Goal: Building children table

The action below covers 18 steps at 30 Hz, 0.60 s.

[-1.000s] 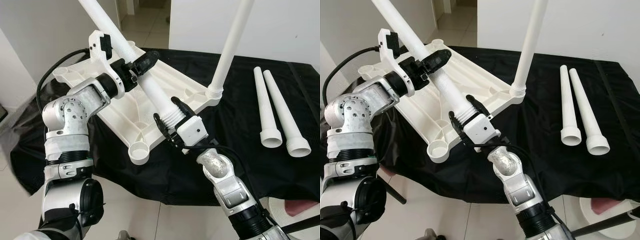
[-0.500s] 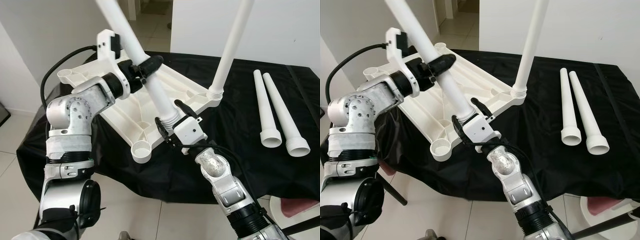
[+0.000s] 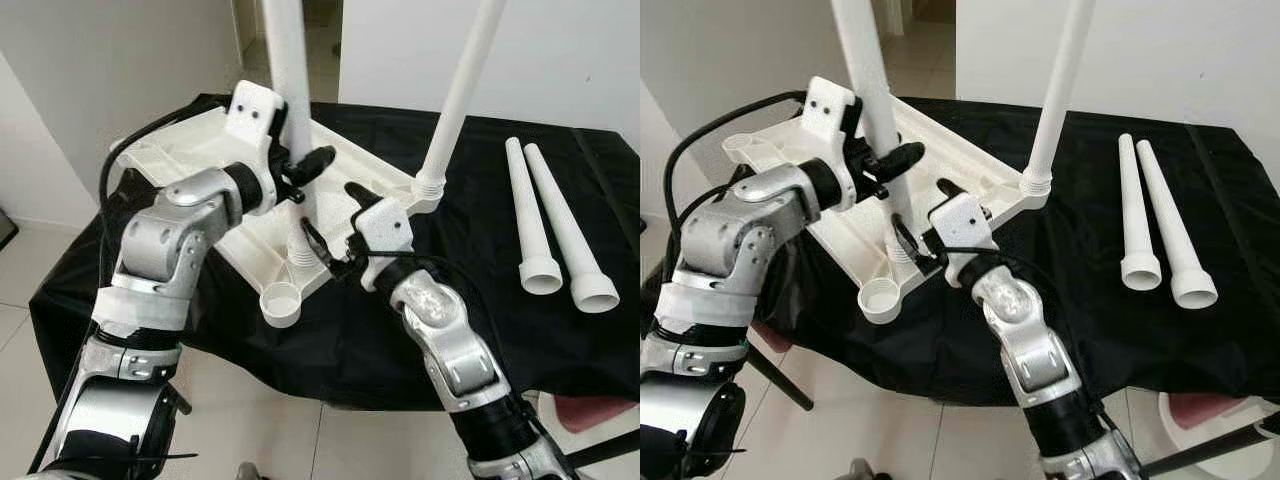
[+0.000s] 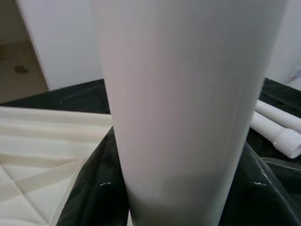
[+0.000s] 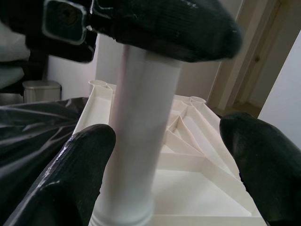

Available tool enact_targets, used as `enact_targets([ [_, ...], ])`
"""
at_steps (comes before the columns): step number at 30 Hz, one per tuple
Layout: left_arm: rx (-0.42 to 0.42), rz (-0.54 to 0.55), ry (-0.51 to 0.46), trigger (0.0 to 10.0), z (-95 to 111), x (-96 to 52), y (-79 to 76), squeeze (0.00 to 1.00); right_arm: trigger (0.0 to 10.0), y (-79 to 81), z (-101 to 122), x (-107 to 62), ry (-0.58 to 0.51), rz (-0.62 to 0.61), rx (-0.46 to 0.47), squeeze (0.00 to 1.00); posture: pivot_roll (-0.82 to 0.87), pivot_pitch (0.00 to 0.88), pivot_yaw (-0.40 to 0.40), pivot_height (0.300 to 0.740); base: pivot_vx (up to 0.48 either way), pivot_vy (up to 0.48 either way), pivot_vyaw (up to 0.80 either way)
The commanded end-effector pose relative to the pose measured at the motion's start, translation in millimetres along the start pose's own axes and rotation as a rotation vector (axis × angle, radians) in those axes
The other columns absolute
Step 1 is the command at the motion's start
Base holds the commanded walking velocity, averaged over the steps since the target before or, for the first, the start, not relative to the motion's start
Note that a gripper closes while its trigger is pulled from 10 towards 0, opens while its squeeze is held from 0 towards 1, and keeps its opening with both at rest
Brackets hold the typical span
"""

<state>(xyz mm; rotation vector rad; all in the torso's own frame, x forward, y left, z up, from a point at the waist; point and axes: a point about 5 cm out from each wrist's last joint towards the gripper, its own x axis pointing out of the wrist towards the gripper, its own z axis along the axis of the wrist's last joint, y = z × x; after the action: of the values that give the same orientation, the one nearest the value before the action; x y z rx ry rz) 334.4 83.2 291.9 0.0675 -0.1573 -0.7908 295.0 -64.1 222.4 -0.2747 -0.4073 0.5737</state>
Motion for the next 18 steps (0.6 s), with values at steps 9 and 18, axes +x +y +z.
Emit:
enact_targets([
  [9, 0.066, -0.252, -0.082, 0.0, 15.4, -5.5, -26.6, 0.0, 10.0, 5.2, -1.0, 16.2, 0.051, 0.007, 0.144, 0.0, -0.09, 0.074, 0.055, 0.74, 0.0, 0.0, 0.0],
  [18, 0.095, -0.278, -0.08, 0.0, 13.8, -7.2, -30.7, 0.0, 10.0, 4.1, 0.1, 20.4, 0.066, 0.011, 0.163, 0.0, -0.09, 0.078, 0.053, 0.74, 0.0, 0.0, 0.0],
])
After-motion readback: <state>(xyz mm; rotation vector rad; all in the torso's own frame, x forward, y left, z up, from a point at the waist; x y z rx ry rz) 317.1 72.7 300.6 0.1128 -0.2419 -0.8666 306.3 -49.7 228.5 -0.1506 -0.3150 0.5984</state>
